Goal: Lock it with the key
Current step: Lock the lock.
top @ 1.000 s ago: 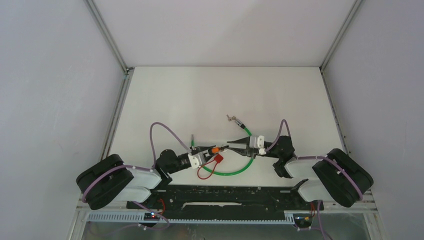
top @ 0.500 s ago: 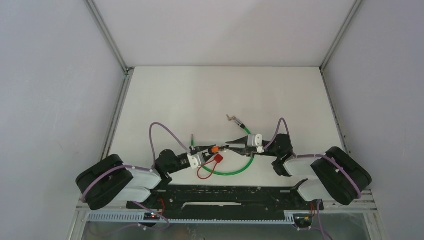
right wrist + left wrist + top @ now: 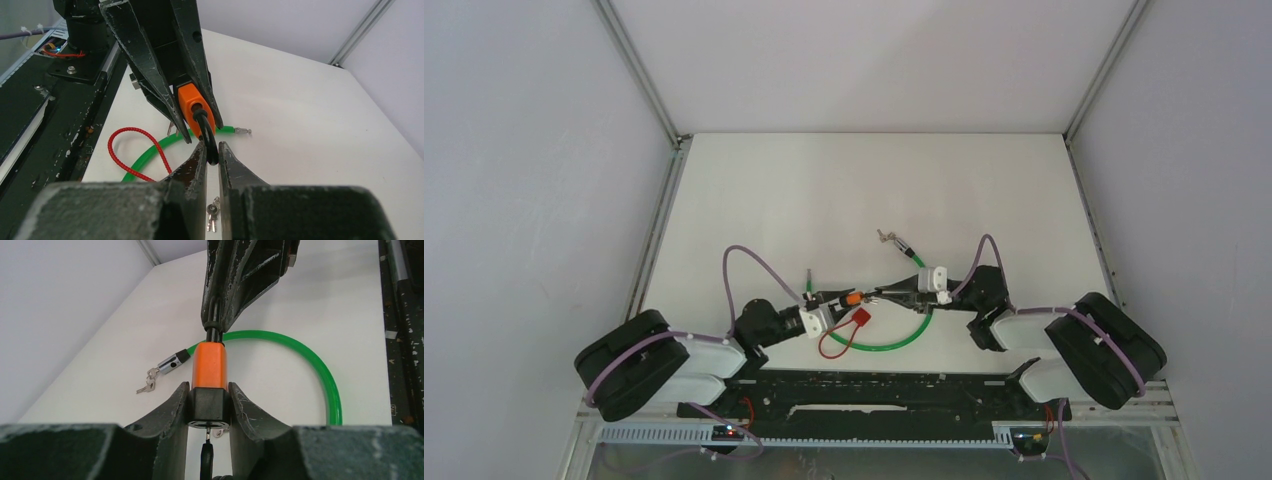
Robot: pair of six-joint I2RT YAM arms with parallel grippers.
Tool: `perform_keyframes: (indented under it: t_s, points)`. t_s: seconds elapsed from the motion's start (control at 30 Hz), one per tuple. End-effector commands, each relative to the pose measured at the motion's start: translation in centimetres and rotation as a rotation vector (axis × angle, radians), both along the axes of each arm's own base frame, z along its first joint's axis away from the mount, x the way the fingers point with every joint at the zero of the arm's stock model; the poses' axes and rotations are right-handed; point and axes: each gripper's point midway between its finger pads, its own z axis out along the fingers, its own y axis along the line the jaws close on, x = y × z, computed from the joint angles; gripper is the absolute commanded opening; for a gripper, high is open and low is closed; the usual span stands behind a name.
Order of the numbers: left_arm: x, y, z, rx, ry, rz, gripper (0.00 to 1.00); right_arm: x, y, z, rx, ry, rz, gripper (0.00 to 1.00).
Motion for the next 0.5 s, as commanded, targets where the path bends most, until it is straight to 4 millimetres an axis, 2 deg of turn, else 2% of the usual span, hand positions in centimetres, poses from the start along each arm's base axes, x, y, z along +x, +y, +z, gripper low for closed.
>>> perform_keyframes:
  t_s: [0.0,0.47]
  points:
    - [1.1,-0.6,3.3,-0.033,-0.120,0.029,0.00,0.4,0.6,1.2,0.019,-0.018,0.026,0.00]
    - [0.9,-1.0,3.0,-0.020,-0.115,0.010,0.00,-0.6,1.7,1.0,0.033,0.032,0.135,0.00]
